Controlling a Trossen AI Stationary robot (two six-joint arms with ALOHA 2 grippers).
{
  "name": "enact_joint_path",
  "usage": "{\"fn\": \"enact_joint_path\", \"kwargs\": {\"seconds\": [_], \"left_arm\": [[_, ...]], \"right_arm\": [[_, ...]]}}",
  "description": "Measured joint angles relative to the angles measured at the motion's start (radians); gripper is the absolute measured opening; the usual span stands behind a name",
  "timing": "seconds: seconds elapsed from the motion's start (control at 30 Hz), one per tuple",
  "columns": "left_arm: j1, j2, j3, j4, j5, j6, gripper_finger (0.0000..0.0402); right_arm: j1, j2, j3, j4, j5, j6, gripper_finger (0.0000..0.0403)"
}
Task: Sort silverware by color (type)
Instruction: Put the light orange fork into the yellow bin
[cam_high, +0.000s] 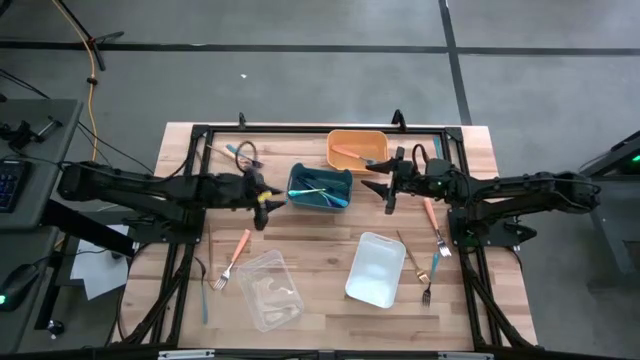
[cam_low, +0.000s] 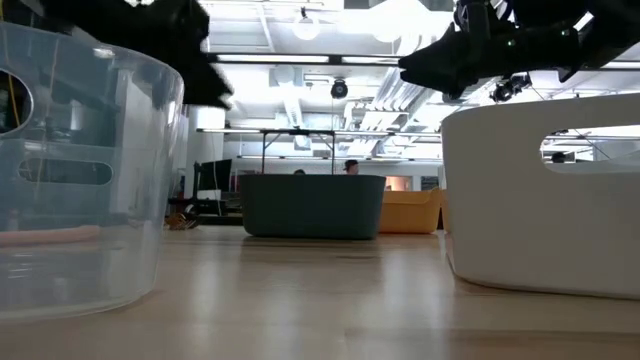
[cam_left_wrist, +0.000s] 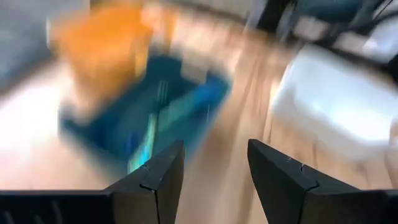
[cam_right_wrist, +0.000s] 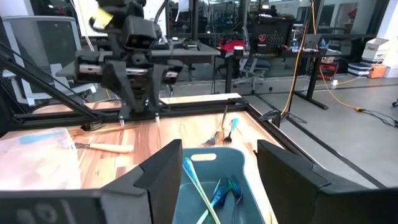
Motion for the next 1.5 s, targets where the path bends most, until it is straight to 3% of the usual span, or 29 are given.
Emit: {"fn": "enact_joint_path", "kwargs": {"seconds": [0.13,0.3,0.4,0.53,0.7,1.07,1.5], "left_arm": [[-0.097,0.019,0.061,-0.356,0.011,-0.303,0.0168],[-0.304,0.042,0.061,-0.639,0.043,-0.712,0.0168],[-0.428,0.050,0.060,-0.714,0.031,-0.916,0.0168],[-0.531,0.067,0.060,-0.702,-0.110,-1.073,0.0168],[-0.548,0.126,0.061,-0.700,-0.175,-1.120,0.0168],[-0.443,0.292,0.061,-0.666,-0.065,-1.039,0.0168],[-0.335,0.418,0.061,-0.634,-0.038,-0.934,0.0168]], "right_arm": [[0.000,0.000,0.000,-0.003,0.000,0.000,0.0201],[0.000,0.000,0.000,-0.003,0.000,0.026,0.0201],[0.000,0.000,0.000,-0.003,0.000,0.029,0.0201],[0.000,0.000,0.000,-0.009,0.000,0.054,0.0201],[0.000,0.000,0.000,-0.011,0.001,0.074,0.0201],[0.000,0.000,0.000,-0.010,0.003,0.072,0.0201],[0.000,0.000,0.000,-0.019,0.002,0.071,0.0201]]}}
